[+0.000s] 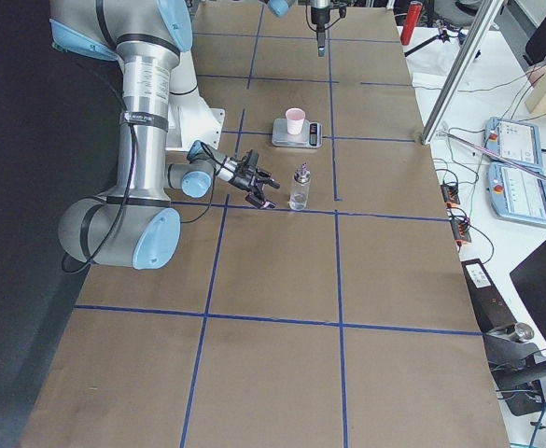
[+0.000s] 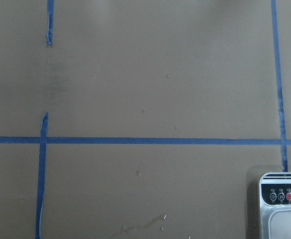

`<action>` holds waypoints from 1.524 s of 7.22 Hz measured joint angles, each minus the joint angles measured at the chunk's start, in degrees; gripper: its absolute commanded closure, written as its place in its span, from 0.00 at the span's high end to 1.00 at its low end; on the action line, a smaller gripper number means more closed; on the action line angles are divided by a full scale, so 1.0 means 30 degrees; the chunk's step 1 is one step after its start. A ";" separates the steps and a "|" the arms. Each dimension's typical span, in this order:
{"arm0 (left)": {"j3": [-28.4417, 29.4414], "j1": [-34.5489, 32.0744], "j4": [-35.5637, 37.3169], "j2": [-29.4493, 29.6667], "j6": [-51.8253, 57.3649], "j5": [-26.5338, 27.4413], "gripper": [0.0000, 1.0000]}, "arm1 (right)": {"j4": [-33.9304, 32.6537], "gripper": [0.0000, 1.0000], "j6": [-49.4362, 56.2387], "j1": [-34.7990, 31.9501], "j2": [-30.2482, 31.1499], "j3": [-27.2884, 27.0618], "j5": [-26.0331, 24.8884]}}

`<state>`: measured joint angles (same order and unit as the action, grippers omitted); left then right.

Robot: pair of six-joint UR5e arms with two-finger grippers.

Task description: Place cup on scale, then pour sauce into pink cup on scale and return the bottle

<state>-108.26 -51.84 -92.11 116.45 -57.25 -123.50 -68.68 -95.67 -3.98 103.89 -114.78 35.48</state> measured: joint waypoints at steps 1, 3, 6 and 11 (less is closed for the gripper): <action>0.0022 -0.0005 0.0000 -0.0082 0.0080 0.0003 0.94 | 0.0025 1.00 -0.0004 0.0140 0.1424 -0.0457 0.0731; 0.0096 -0.0017 -0.0020 -0.0197 0.0217 0.0012 0.94 | 0.0034 1.00 0.0037 0.0035 0.3764 -0.1030 0.2817; 0.0186 -0.0257 -0.0037 -0.0882 0.2641 -0.0023 0.94 | 0.0046 1.00 0.1722 -0.2781 0.4171 -0.1146 0.6727; 0.1315 -0.5177 -0.0060 -0.3745 1.2118 -0.1497 1.00 | -0.0004 1.00 1.2648 -1.1523 0.1944 -0.0550 1.4478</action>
<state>-104.32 -67.37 -92.29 105.22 -20.90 -127.99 -68.69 -57.73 -38.55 109.72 -116.43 78.91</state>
